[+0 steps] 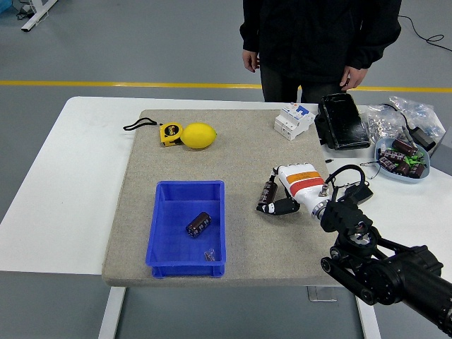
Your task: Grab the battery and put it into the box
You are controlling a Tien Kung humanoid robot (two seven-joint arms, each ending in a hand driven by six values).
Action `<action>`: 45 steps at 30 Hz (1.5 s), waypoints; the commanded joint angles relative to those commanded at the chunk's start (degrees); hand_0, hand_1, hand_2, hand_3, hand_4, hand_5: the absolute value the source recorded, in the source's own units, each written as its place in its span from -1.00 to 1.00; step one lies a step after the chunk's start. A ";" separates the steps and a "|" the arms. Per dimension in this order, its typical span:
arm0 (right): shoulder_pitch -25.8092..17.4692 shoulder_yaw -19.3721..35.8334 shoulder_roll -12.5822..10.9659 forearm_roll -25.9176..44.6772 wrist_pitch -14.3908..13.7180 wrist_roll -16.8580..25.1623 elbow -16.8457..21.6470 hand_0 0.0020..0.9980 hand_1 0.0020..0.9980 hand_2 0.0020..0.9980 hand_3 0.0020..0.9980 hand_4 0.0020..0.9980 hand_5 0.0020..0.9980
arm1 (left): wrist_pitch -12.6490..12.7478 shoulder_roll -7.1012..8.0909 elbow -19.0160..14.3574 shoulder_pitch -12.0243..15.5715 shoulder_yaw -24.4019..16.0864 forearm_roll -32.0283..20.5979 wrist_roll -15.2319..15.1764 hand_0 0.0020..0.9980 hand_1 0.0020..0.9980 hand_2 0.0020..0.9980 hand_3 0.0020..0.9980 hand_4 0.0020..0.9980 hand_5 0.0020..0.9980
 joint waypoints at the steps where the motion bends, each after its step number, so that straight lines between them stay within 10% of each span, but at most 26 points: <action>1: -0.03 0.04 -0.04 -0.01 -0.03 0.01 0.01 -0.75 -0.87 -0.71 -0.14 1.00 -0.06 | 0.00 0.01 0.00 0.04 -0.02 0.02 0.01 0.44 0.36 0.37 0.17 0.27 0.09; 11: -0.62 2.80 -1.23 -0.03 -0.90 -0.49 5.11 -0.80 -0.91 -0.74 -0.19 1.00 -0.11 | 0.00 0.13 0.02 0.38 -0.28 0.26 -0.01 0.44 0.35 0.36 0.17 0.27 0.09; 12: -0.61 3.38 -1.25 0.59 -1.51 -0.38 6.31 -0.86 -0.93 -0.76 -0.47 0.73 -0.43 | -0.02 0.16 0.02 0.44 -0.44 0.46 0.01 0.44 0.35 0.36 0.17 0.27 0.09; 18: -0.63 5.27 -0.74 0.59 -2.90 -0.36 12.02 -0.89 -0.94 -0.77 -0.58 0.66 -0.53 | -0.09 0.27 -0.01 0.64 -0.90 1.27 0.16 0.44 0.35 0.36 0.17 0.27 0.08; 37: 0.25 -1.72 2.45 0.55 -2.27 -3.46 19.15 -0.87 -0.94 -0.77 -0.59 0.65 -0.59 | -0.15 0.44 -0.01 0.42 -0.48 0.74 0.09 0.44 0.35 0.35 0.17 0.27 0.08; 41: 0.33 -2.44 2.53 0.80 1.61 -4.73 20.02 -0.87 -0.94 -0.77 -0.59 0.65 -0.59 | -0.05 0.44 -0.01 0.42 -0.42 0.41 0.07 0.44 0.35 0.35 0.17 0.27 0.08; 42: 0.37 -2.58 2.54 0.74 2.87 -5.10 20.10 -0.73 -0.83 -0.64 0.47 1.00 0.08 | -0.05 0.47 -0.01 0.42 -0.36 0.34 0.07 0.44 0.35 0.35 0.17 0.27 0.08; 45: 0.34 -2.93 2.57 0.34 6.34 -5.34 20.17 -0.73 -0.83 -0.64 0.47 1.00 0.08 | -0.04 0.51 -0.01 0.44 -0.30 0.24 0.08 0.44 0.35 0.35 0.17 0.27 0.08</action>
